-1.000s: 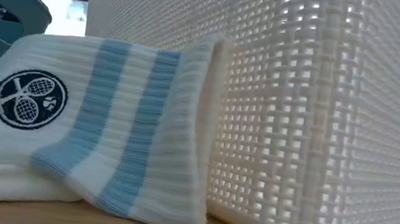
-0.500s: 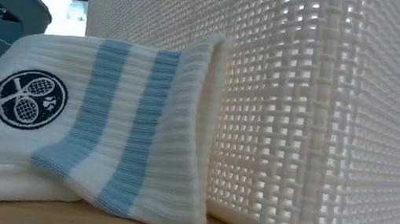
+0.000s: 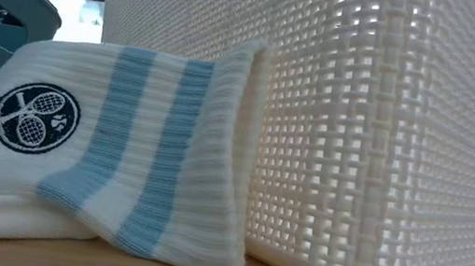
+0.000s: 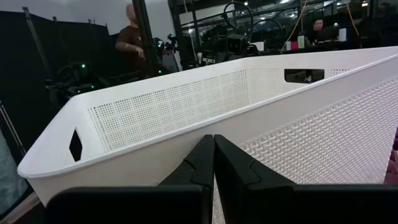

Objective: Pick & Place Cloths

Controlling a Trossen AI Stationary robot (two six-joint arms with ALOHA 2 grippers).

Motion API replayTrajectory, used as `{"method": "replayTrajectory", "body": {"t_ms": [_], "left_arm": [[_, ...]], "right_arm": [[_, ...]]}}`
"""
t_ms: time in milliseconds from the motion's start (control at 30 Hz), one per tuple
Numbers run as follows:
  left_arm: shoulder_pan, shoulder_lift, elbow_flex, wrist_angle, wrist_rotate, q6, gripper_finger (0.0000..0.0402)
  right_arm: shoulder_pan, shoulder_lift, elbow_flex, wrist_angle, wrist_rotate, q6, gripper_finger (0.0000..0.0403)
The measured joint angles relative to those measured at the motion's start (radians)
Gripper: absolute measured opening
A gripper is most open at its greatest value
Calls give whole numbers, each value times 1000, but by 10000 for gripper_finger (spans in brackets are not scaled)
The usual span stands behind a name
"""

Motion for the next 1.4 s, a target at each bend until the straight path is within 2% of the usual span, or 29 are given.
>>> {"method": "replayTrajectory", "body": {"t_ms": [1200,1267,1400], "left_arm": [[0,0,0,0,0,0,28],[0,0,0,0,0,0,28],[0,0,0,0,0,0,28]], "right_arm": [[0,0,0,3,0,0,9],[0,0,0,25,32,-1,9],[-1,-3,0,80,105,174,8]]}}
